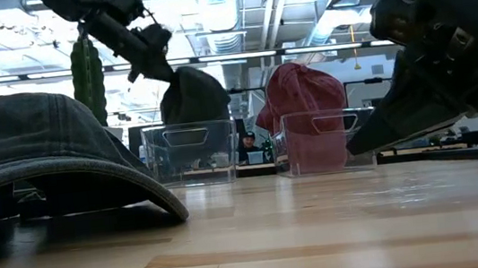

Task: Pick & Place hat
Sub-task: Put the right black cap into the left transparent bin

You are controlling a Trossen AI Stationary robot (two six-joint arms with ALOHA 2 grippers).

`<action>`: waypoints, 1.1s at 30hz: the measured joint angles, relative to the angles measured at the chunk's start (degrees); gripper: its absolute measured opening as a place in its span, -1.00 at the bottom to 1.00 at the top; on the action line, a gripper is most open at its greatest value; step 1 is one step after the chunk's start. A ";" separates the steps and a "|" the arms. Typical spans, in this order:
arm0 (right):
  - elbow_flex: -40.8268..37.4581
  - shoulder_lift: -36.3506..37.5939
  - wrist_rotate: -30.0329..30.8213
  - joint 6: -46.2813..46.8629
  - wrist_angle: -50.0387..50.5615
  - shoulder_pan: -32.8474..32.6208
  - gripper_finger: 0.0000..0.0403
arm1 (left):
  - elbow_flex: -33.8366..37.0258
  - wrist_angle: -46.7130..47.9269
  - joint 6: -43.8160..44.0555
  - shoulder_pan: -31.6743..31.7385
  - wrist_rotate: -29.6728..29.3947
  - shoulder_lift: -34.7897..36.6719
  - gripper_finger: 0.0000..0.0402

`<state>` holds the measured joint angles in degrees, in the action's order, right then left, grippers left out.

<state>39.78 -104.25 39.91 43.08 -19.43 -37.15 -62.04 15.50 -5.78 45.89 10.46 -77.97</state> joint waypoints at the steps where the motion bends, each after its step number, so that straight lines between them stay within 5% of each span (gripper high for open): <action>1: 0.01 0.11 -0.88 -0.08 -0.10 0.29 -1.00 | 0.00 0.05 0.00 0.15 -0.03 -0.83 -0.95; 18: -0.01 0.42 -8.46 -0.04 0.57 1.53 -1.00 | 0.00 -1.69 -2.56 1.97 0.38 -4.74 -0.90; 33: -0.01 0.42 -8.67 -0.01 0.56 1.55 -1.00 | 0.00 -6.08 -3.93 0.89 1.94 -4.70 -0.45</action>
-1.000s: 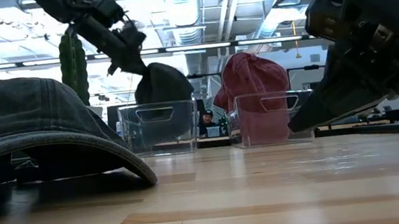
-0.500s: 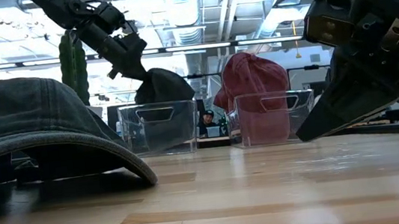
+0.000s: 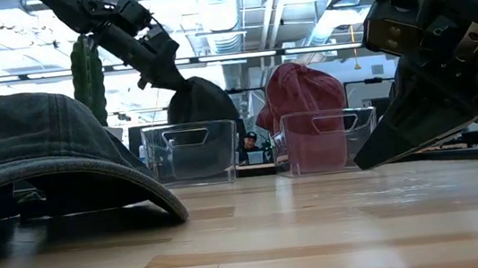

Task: Pick & Place hat
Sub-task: Put the right black cap into the left transparent bin, then put the black cap into the left transparent bin

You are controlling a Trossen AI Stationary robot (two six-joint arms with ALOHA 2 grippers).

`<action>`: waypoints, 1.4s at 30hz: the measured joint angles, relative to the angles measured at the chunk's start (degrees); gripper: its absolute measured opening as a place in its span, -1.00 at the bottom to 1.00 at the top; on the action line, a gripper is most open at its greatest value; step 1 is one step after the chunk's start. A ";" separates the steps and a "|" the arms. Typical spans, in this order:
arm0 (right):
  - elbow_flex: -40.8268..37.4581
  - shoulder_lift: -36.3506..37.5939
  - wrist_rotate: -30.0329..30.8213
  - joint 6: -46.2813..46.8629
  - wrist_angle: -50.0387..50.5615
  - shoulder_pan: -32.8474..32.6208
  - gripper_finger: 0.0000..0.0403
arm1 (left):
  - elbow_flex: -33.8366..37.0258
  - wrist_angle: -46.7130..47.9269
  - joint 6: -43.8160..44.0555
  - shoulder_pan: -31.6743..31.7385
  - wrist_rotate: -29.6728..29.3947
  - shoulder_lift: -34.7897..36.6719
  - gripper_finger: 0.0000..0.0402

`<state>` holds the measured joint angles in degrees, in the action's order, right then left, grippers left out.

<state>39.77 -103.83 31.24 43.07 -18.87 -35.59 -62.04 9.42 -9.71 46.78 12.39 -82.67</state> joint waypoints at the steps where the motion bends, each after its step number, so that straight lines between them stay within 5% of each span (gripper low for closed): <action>1: 0.00 0.00 0.00 0.00 0.00 0.00 -1.00 | 0.00 -0.17 -0.01 -0.09 -0.21 0.00 -0.43; 21: 0.00 0.00 0.05 0.00 0.26 0.00 -1.00 | 0.00 -0.73 -4.94 -1.26 -3.29 2.66 -0.26; 32: 0.01 0.00 0.21 -2.83 -3.26 0.09 -1.00 | 12.00 -0.11 -1.79 -19.72 8.44 21.09 -0.26; 35: 0.04 0.00 0.18 -4.36 -6.42 0.09 -1.00 | 19.68 -6.74 0.83 -27.08 8.91 27.04 -0.25; 42: 0.13 0.00 0.15 -6.05 -11.27 -0.14 -1.00 | 37.71 -40.25 6.13 -43.35 8.91 35.13 -0.26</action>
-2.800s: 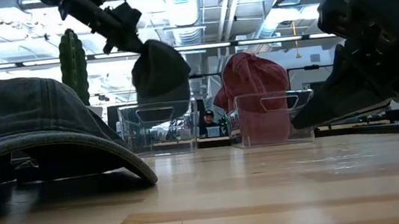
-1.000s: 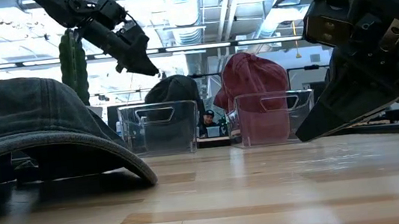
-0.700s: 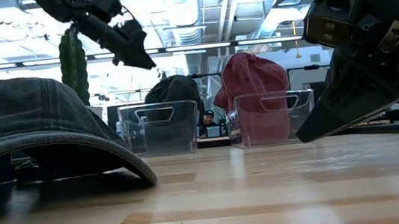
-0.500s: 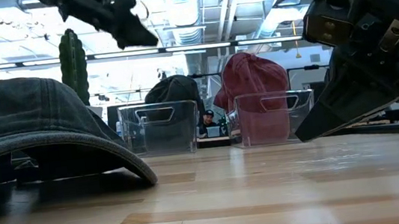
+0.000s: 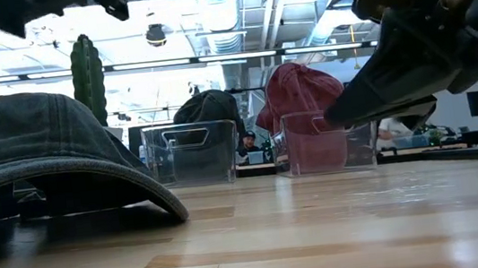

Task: Pick & Place hat
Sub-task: Put the black cap into the left transparent bin

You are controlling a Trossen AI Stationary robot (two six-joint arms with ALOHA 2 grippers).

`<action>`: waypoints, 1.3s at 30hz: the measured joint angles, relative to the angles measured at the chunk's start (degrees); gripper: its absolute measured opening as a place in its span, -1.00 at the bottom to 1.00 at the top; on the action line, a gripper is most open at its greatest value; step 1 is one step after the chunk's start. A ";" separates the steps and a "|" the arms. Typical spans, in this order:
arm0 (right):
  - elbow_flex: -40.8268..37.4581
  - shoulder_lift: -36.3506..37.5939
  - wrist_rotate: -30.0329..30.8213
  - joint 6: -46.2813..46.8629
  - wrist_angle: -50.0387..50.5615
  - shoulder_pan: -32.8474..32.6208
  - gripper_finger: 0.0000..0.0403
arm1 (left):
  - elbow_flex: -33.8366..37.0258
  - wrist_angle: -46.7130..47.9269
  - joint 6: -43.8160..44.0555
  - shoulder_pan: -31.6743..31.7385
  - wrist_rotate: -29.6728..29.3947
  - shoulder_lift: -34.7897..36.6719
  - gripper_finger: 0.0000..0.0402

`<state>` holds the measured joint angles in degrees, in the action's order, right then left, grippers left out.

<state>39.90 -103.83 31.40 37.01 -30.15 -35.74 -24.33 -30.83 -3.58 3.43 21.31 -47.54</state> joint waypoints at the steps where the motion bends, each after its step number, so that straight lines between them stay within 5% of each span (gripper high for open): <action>1: 0.00 0.00 0.00 0.00 -0.40 -0.18 -1.00 | 1.87 -3.56 1.38 -1.80 -0.39 0.08 -0.25; 8: 0.57 0.00 0.07 -0.09 -5.05 -1.61 -1.00 | 9.34 -10.17 8.39 -12.64 -6.31 -0.77 -0.26; 12: 3.25 -0.09 0.85 -1.94 -5.12 -2.95 -1.00 | 13.95 -21.79 7.77 -22.52 -5.37 -4.15 -0.26; 16: 6.65 -0.46 4.30 -5.60 -5.32 -4.22 -1.00 | 15.03 -33.44 2.07 -32.08 -3.90 -6.81 -0.27; 27: 8.94 -0.46 4.60 -7.22 -5.27 -4.36 -1.00 | 15.08 -33.48 -12.34 -47.46 -5.04 -14.68 -0.26; 30: 8.94 -0.46 4.58 -7.77 -5.07 -4.03 -1.00 | 14.91 -33.56 -10.92 -48.93 -16.22 -15.10 -0.27; 36: 8.94 -0.46 2.13 -6.56 -5.45 -2.99 -1.00 | 14.88 -30.01 -1.34 -48.58 -54.92 -14.94 -0.33; 39: 8.94 -0.46 -2.77 -3.99 -5.47 -2.63 -1.00 | 14.86 -26.53 4.65 -48.60 -64.61 -13.27 -0.35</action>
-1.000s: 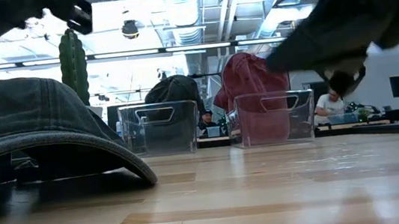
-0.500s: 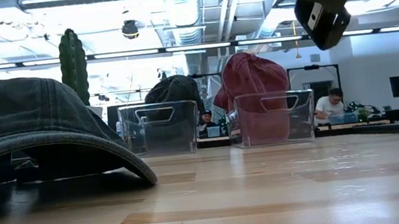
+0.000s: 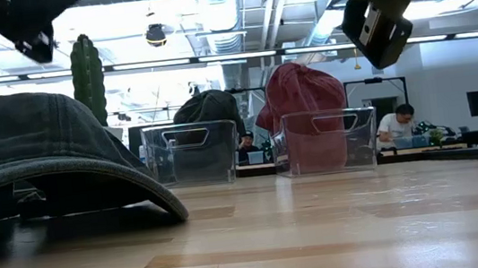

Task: Pick & Place hat
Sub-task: Put the black cap into the left transparent bin

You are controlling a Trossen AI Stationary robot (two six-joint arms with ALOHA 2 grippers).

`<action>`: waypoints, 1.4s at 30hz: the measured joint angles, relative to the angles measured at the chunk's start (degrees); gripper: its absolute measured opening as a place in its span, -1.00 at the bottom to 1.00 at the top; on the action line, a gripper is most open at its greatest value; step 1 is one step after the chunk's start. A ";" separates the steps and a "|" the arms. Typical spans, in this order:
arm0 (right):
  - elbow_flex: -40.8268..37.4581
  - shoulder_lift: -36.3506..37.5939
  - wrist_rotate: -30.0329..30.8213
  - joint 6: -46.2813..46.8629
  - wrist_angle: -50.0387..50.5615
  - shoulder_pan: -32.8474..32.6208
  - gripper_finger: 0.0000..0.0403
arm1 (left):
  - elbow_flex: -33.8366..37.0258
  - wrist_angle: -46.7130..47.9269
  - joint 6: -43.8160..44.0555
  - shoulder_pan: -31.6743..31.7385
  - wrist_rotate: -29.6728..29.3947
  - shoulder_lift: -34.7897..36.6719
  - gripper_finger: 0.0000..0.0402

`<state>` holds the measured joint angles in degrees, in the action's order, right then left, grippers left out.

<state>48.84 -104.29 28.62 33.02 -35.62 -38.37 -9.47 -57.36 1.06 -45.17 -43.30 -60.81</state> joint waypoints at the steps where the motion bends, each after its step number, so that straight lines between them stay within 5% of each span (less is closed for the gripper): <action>1: 0.00 0.00 -1.11 0.33 0.02 -0.02 -1.00 | -0.01 1.77 2.45 0.00 -0.43 0.94 -0.36; 9: 0.00 0.00 -1.66 -0.44 -0.02 -0.62 -0.97 | -1.22 16.77 18.06 -0.05 4.26 9.11 -0.36; 17: 0.00 0.00 -1.62 -0.51 -0.02 0.04 -0.93 | -8.73 27.36 17.42 -0.67 10.79 1.22 -0.47; 26: 0.00 0.00 -1.62 -0.50 -0.48 -0.19 -0.91 | -15.55 50.73 24.52 0.87 7.00 -0.44 -0.50; 42: 0.00 0.00 -1.60 -0.50 -0.47 -0.17 -0.87 | -15.90 51.97 19.76 0.94 5.56 -0.43 -0.54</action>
<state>48.84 -104.29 27.03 32.52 -36.09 -38.54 -25.36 -5.39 20.82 -44.23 -37.74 -61.24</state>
